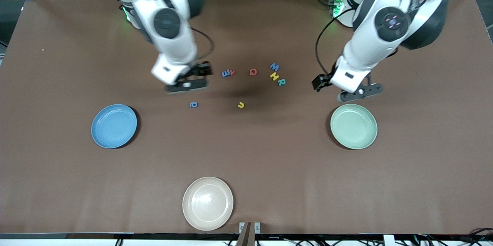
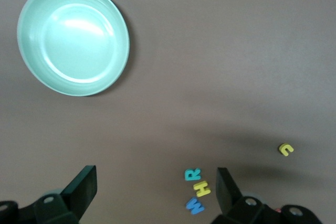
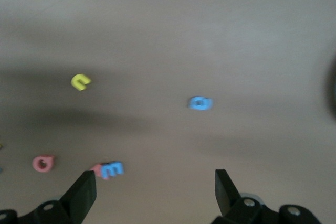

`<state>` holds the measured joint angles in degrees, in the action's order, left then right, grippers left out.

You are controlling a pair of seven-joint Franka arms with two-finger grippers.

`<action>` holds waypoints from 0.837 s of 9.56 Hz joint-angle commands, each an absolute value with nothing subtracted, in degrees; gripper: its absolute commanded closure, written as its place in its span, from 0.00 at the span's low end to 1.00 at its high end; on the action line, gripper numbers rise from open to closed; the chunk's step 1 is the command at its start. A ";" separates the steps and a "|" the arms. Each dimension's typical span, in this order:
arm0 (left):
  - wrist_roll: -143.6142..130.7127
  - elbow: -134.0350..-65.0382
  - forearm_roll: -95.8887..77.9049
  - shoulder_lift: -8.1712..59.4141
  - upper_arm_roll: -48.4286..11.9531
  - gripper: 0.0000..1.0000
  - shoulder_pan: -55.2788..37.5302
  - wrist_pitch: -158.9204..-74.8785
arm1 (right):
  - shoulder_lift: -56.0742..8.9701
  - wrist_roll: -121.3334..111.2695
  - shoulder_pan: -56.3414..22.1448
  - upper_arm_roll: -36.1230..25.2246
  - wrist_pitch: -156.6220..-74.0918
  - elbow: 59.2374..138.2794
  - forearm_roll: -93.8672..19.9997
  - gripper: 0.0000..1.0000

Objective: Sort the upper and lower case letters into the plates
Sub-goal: 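Lower the left gripper onto the teal R while the right gripper nears blue m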

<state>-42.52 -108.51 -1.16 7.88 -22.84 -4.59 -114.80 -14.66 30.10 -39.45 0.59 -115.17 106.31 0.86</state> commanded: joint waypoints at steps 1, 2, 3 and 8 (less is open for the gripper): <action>-51.12 -109.86 3.06 11.76 -23.20 0.00 -8.51 -119.95 | -16.08 33.39 -44.27 0.44 -130.69 117.00 0.97 0.00; -53.85 -109.95 3.08 13.60 -23.12 0.00 -9.66 -122.32 | -16.95 34.09 -46.47 0.44 -136.00 120.12 0.97 0.00; -57.18 -110.04 3.16 15.10 -23.12 0.00 -11.41 -124.17 | -18.88 35.84 -48.06 0.44 -138.40 120.49 0.97 0.00; -65.64 -118.02 7.21 18.72 -23.12 0.00 -14.85 -136.04 | -23.10 39.27 -49.58 0.44 -150.27 122.34 0.88 0.00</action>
<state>-62.88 -116.00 5.46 18.75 -23.17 -14.34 -133.37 -22.16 37.48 -50.72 0.62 -147.53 122.16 0.83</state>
